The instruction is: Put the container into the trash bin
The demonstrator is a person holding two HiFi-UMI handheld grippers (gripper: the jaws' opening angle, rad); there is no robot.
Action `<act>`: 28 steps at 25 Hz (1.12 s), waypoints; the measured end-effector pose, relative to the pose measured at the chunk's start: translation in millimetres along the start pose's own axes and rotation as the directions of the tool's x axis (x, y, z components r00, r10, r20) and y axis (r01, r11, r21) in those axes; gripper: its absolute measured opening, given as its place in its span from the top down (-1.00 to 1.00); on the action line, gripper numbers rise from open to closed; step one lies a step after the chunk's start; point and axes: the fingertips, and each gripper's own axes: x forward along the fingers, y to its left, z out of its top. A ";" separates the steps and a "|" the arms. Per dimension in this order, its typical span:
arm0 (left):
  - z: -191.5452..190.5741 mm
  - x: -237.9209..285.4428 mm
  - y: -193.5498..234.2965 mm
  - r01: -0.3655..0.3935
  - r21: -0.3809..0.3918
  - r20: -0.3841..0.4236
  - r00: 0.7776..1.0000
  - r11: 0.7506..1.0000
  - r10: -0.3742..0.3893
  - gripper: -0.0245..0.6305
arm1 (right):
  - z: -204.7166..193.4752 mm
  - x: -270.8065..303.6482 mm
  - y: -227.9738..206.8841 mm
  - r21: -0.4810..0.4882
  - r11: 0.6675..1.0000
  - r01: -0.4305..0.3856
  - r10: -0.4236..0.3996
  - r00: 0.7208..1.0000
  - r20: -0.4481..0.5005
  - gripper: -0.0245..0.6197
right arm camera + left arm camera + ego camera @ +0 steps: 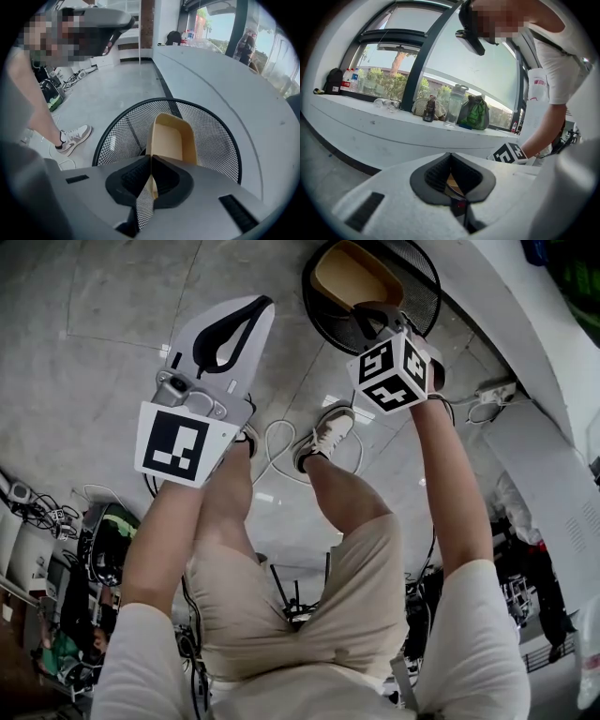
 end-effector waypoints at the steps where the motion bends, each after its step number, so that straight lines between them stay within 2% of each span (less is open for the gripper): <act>1: -0.9 0.2 -0.2 -0.002 -0.007 0.003 1.000 1.000 0.002 0.87 | -2.4 3.1 0.2 -0.006 1.000 -0.011 0.010 1.000 -0.014 0.88; 6: -7.9 4.8 2.7 -0.003 -0.011 0.006 1.000 1.000 0.003 0.87 | -9.6 18.5 0.2 -0.026 0.998 -0.058 0.056 0.995 -0.077 0.88; 18: -14.2 6.8 3.3 -0.017 -0.041 0.017 1.000 0.999 0.018 0.87 | -23.4 39.4 -3.1 -0.026 0.996 -0.089 0.082 0.977 -0.196 0.87; 28: -12.1 3.4 -3.0 -0.012 -0.053 0.019 1.000 0.999 0.013 0.87 | -26.6 47.1 -10.4 -0.036 0.994 -0.100 0.088 0.964 -0.250 0.83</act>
